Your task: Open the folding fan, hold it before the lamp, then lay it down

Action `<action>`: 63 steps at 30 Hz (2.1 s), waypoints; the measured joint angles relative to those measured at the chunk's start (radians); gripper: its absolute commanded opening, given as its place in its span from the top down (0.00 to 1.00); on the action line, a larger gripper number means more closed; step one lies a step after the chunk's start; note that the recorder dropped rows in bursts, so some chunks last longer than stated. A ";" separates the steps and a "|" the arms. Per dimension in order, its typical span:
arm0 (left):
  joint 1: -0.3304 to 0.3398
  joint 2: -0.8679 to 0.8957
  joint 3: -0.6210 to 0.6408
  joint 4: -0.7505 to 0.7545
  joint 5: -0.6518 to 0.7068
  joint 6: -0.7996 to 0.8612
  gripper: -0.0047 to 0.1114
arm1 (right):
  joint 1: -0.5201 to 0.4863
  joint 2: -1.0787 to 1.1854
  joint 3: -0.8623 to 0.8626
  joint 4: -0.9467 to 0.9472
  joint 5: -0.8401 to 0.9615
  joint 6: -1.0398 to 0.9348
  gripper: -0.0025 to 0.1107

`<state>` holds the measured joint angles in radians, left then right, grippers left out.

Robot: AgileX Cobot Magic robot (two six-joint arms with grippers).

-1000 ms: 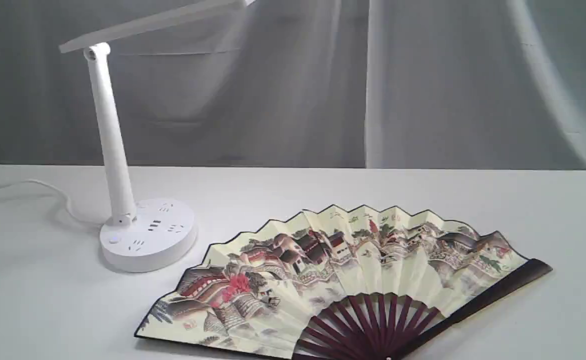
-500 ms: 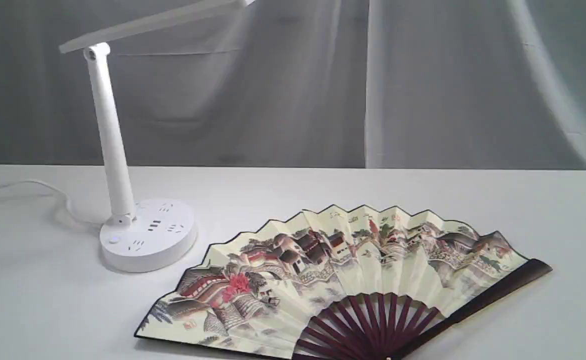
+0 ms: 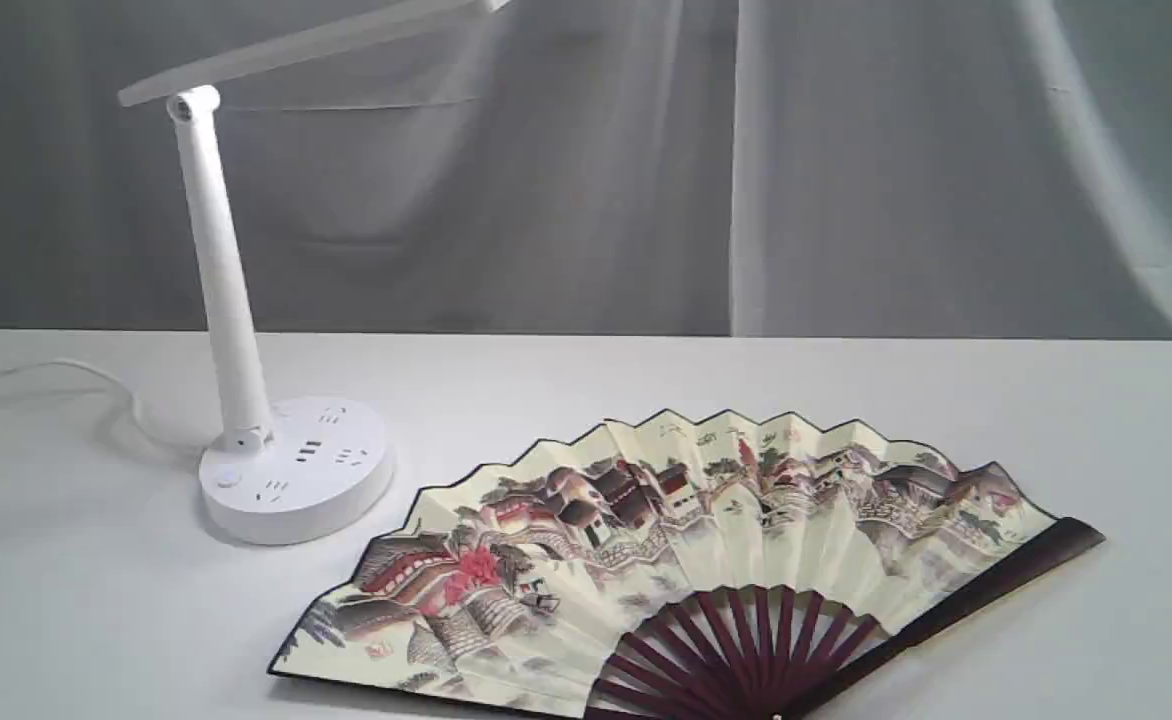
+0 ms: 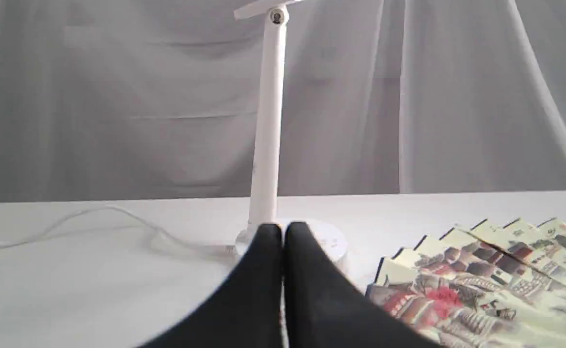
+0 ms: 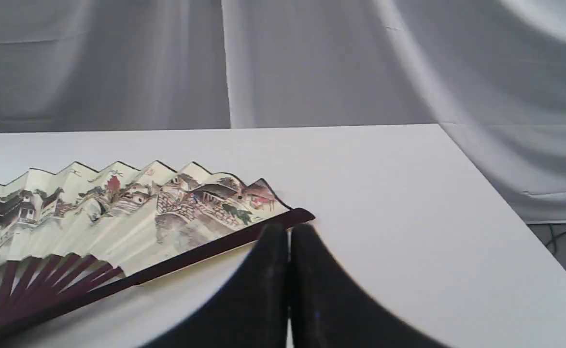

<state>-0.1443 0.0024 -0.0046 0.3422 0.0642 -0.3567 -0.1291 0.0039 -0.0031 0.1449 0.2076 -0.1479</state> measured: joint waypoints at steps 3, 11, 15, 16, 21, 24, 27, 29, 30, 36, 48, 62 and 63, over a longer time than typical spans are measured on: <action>0.000 0.000 0.000 -0.103 0.050 0.115 0.96 | 0.000 0.000 0.000 0.000 0.000 0.000 0.98; 0.000 0.000 0.000 -0.318 0.077 0.342 0.96 | 0.000 0.000 0.000 0.000 0.000 0.000 0.98; 0.000 0.000 0.000 -0.329 0.077 0.357 0.96 | 0.000 0.000 0.000 0.000 0.000 0.000 0.98; 0.000 0.000 0.000 -0.329 0.077 0.357 0.96 | 0.000 0.000 0.000 0.000 0.000 0.000 0.98; 0.000 0.000 0.000 -0.332 0.077 0.357 0.96 | 0.000 0.000 0.000 0.000 0.000 0.002 0.98; 0.000 0.000 0.000 -0.332 0.078 0.362 0.96 | 0.000 0.000 0.000 0.000 0.000 0.002 0.98; 0.000 0.000 0.000 -0.332 0.078 0.362 0.96 | 0.000 0.000 0.000 0.000 0.000 0.002 0.98; 0.000 0.000 0.000 -0.332 0.080 0.362 0.96 | 0.000 0.000 0.000 0.000 0.000 0.002 0.98; 0.000 0.000 0.000 -0.332 0.080 0.362 0.96 | 0.000 0.000 0.000 0.000 0.000 0.002 0.98; 0.000 0.000 0.000 -0.332 0.080 0.357 0.96 | 0.000 0.000 0.000 0.000 0.000 0.002 0.98; 0.000 0.000 0.000 -0.332 0.085 0.362 0.96 | 0.000 0.000 0.000 -0.053 0.000 0.003 0.98; 0.000 0.000 0.000 -0.332 0.085 0.362 0.96 | 0.000 0.000 0.000 -0.068 -0.053 0.073 0.98; 0.000 0.000 0.000 -0.332 0.085 0.362 0.96 | 0.000 0.000 0.000 -0.068 -0.053 0.073 0.98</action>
<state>-0.1443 0.0024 -0.0046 0.0103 0.1487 0.0053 -0.1291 0.0039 -0.0031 0.0769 0.1549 -0.0753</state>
